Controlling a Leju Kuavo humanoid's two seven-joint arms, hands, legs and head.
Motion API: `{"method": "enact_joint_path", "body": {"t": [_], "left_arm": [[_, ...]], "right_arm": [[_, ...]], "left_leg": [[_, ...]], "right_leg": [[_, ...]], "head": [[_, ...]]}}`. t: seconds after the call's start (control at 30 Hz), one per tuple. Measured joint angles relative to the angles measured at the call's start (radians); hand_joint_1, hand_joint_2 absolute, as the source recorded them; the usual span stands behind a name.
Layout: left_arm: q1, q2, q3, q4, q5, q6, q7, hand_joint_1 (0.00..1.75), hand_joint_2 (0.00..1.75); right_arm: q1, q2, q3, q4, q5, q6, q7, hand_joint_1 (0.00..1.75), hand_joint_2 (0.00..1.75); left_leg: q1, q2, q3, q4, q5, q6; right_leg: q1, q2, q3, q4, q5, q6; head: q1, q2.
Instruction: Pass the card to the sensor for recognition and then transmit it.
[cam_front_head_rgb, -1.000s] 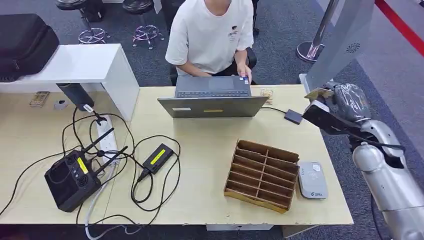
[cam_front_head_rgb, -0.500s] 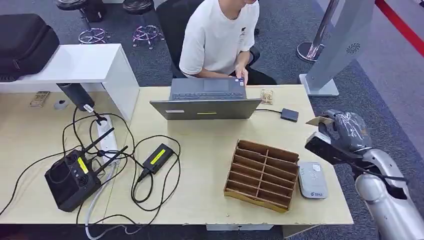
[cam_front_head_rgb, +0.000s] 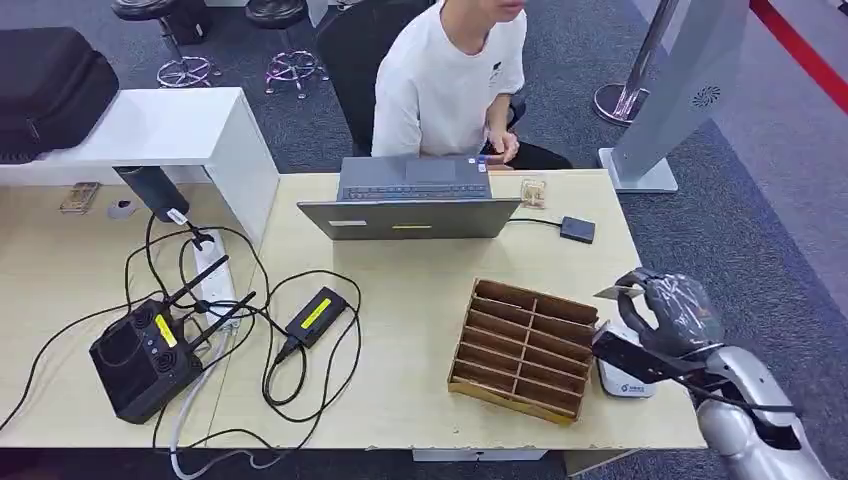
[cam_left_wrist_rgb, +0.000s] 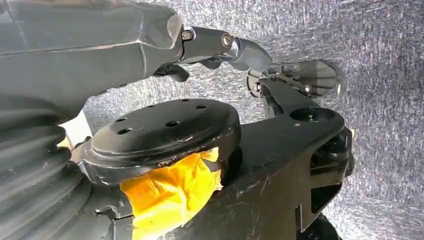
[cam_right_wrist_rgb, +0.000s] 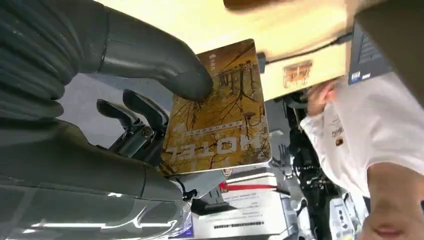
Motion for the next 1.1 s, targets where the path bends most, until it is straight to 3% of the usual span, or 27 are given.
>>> {"method": "enact_joint_path", "body": {"t": [0.8,0.87,1.0,1.1], "left_arm": [[-0.002,0.000,0.000,0.000,-0.014,0.006,0.014,0.00,1.75],[-0.002,0.000,0.000,0.000,-0.019,0.007,0.018,0.00,1.75],[-0.003,0.000,0.000,0.000,-0.022,0.015,0.019,0.00,1.75],[-0.003,-0.003,0.000,0.000,-0.026,0.017,0.020,0.00,1.75]], "right_arm": [[0.123,0.030,-0.023,0.000,0.027,-0.022,-0.003,1.75,1.75],[0.129,0.040,-0.037,-0.002,0.027,-0.069,-0.021,1.75,1.75],[0.136,0.095,-0.075,-0.054,-0.003,-0.242,-0.085,1.75,1.75],[0.138,0.127,-0.093,-0.122,-0.017,-0.295,-0.097,1.75,1.75]], "left_leg": [[0.000,0.001,0.000,0.000,0.000,0.000],[0.000,0.000,0.000,0.000,0.000,0.000],[0.000,0.001,0.000,0.000,0.000,0.000],[0.000,0.001,0.000,0.000,0.000,0.000]], "right_leg": [[0.000,0.000,0.000,0.000,0.000,0.000],[0.000,0.000,0.000,0.000,0.000,0.000],[0.000,0.001,0.000,0.000,0.000,0.000],[0.001,0.000,-0.001,0.000,0.000,0.000]], "head": [[0.000,0.000],[0.000,0.000],[0.000,0.000],[0.000,0.000]]}}
